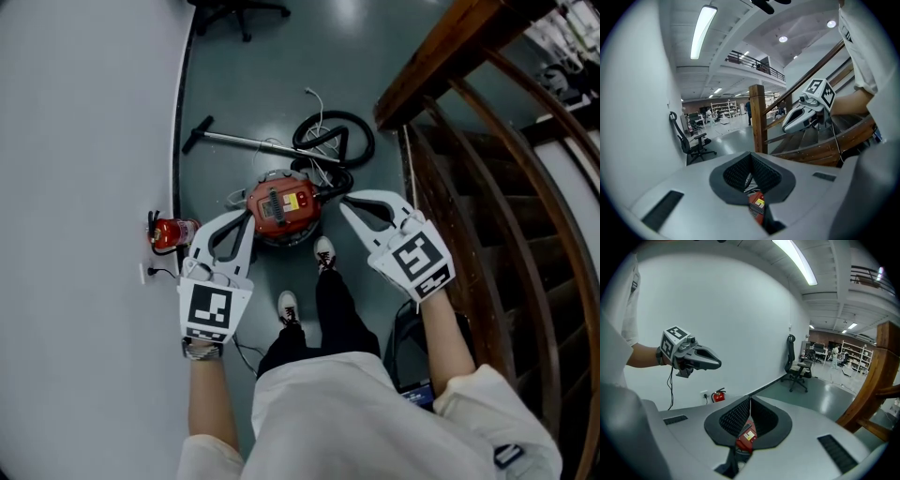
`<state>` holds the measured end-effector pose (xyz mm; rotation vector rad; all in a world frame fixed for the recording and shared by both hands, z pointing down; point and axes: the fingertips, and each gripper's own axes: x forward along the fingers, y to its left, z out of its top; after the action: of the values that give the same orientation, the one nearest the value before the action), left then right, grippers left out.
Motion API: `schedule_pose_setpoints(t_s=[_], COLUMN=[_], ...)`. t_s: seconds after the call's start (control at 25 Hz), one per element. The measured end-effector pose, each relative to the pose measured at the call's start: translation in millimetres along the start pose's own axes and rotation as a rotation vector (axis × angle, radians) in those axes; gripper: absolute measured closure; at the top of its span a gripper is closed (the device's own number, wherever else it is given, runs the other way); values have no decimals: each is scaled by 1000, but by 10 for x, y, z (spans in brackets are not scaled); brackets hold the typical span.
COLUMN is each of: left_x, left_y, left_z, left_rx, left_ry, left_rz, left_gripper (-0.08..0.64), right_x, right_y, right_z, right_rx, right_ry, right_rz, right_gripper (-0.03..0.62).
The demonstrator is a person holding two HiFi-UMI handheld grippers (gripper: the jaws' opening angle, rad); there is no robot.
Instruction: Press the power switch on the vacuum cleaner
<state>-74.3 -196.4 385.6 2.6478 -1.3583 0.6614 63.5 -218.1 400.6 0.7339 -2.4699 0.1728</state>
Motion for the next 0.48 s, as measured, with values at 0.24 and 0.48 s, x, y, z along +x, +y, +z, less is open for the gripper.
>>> schedule_pose_setpoints(t_s=[0.24, 0.48], left_x=[238, 455], left_y=[21, 101], left_z=[-181, -450], left_rx=[-7, -60], left_ry=[12, 30], left_rz=[-33, -30], left_gripper=[561, 561], right_x=[319, 712], right_y=[-44, -103], right_z=[-190, -431], right_rx=[-5, -28], right_ry=[42, 85], right_rz=[33, 49], right_gripper=[561, 561])
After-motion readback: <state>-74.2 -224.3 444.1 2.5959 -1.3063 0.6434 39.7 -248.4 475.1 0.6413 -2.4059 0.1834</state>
